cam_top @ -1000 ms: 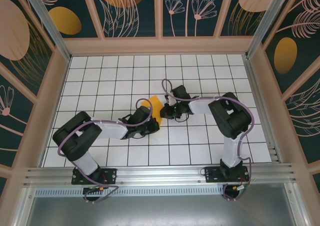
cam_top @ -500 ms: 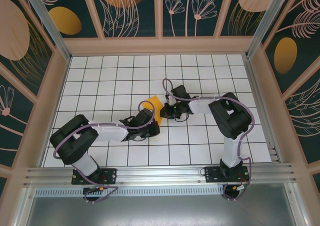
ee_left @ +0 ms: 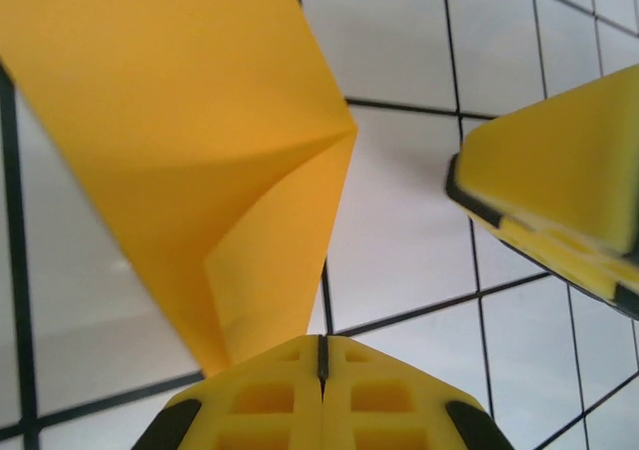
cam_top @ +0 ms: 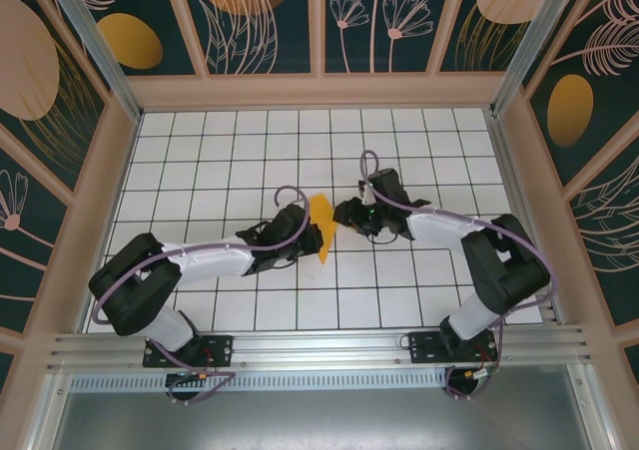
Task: Fold a paper plane with a square sheet of paper (pick it up from the middle)
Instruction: Third fold the triangle at the center of the table, then fourth fold the wing at the center of the table.
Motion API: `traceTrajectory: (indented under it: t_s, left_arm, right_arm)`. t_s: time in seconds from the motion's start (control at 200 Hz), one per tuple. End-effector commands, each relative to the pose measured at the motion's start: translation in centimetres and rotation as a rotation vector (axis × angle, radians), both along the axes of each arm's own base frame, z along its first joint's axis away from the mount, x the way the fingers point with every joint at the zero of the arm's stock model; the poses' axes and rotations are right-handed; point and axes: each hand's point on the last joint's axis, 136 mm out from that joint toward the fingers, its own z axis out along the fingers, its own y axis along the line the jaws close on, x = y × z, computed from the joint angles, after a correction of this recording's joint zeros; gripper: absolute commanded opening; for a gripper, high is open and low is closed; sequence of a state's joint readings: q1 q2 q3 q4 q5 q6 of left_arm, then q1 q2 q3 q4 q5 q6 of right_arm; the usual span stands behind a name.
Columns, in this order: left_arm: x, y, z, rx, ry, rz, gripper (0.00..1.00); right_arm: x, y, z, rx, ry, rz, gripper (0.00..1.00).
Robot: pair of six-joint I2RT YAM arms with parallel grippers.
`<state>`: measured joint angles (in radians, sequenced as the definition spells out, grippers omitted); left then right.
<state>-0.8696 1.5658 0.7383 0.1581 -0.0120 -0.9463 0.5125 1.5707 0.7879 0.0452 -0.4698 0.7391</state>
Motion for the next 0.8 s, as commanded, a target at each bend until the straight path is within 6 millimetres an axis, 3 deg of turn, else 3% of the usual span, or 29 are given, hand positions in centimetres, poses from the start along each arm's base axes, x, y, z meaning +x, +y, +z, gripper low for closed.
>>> traceTrajectory:
  t_s: [0.0, 0.41, 0.791]
  left_arm:
    - [1.6, -1.0, 0.6, -0.007, -0.044, 0.024, 0.0]
    - [1.7, 1.4, -3.0, 0.143, 0.023, 0.114, 0.0]
    - [1.6, 1.9, -3.8, 0.169, 0.035, 0.125, 0.0]
  right_arm:
    - [0.5, -2.2, -0.9, -0.019, 0.004, -0.064, 0.46]
    - [1.0, 0.2, -1.7, 0.018, -0.024, 0.149, 0.47]
    - [0.6, 3.2, -3.3, 0.067, 0.004, 0.293, 0.43]
